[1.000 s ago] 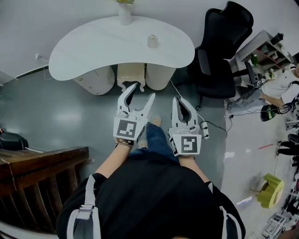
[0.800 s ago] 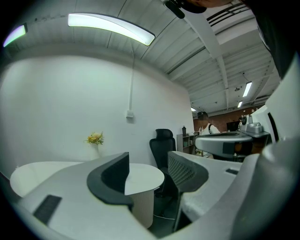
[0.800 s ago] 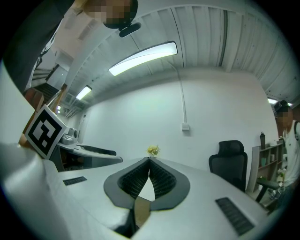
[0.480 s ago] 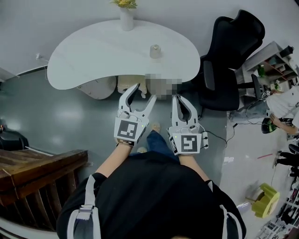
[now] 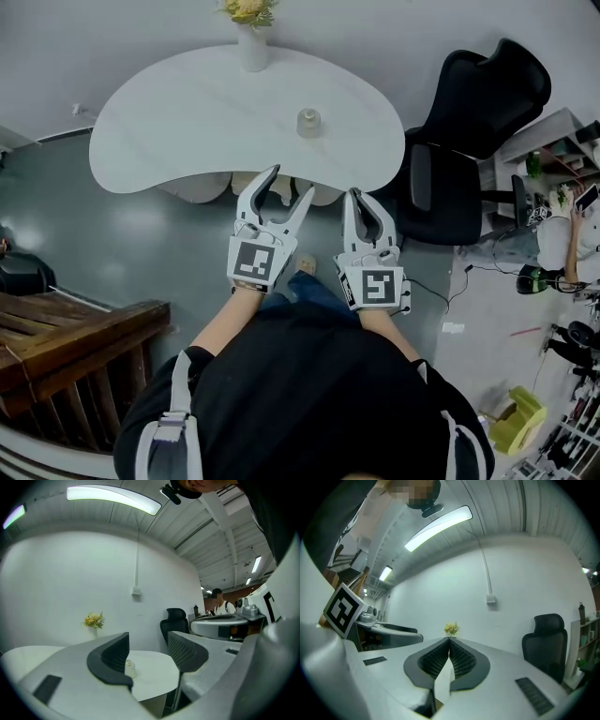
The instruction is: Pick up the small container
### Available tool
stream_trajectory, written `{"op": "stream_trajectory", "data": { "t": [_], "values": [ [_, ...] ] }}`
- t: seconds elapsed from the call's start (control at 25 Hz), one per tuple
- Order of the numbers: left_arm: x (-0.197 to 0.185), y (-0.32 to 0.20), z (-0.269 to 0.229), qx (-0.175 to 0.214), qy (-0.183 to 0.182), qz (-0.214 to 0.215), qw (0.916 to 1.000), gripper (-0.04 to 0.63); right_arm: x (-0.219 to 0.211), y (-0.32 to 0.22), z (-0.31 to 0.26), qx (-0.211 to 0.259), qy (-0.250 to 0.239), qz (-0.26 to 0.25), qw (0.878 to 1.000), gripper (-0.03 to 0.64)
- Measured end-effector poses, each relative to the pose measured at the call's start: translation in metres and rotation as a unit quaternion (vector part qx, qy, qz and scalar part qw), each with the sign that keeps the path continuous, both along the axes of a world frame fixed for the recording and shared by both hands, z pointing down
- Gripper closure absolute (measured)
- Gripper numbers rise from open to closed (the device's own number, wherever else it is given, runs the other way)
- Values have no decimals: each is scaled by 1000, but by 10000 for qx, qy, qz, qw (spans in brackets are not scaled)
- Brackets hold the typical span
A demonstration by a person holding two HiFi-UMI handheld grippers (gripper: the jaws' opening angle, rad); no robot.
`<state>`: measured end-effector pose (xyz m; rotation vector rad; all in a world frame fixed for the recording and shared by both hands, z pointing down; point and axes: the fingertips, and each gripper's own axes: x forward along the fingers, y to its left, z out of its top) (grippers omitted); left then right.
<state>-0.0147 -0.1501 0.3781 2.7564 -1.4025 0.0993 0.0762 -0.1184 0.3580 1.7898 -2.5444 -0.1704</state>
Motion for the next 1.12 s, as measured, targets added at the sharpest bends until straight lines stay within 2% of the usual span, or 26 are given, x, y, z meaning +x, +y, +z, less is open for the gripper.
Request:
{"op": "stream_trajectory", "data": {
  "t": [0.32, 0.56, 0.84, 0.96, 1.12],
  "values": [
    [18, -38, 8, -44, -13, -134, 9999, 344, 20, -40, 13, -105, -54, -157, 9998, 595],
    [21, -62, 21, -105, -87, -103, 9999, 344, 18, -60, 23, -181, -74, -216, 9996, 595],
    [31, -102, 47, -276, -120, 115, 9995, 342, 22, -94, 46, -411, 108, -145, 9990, 595],
    [33, -117, 58, -373, -189, 228, 9989, 342, 20, -108, 48, -268, 98, -120, 9995, 595],
    [33, -139, 76, -402, -283, 351, 9982, 342, 19, -127, 62, -333, 84, -46, 9994, 595]
  ]
}}
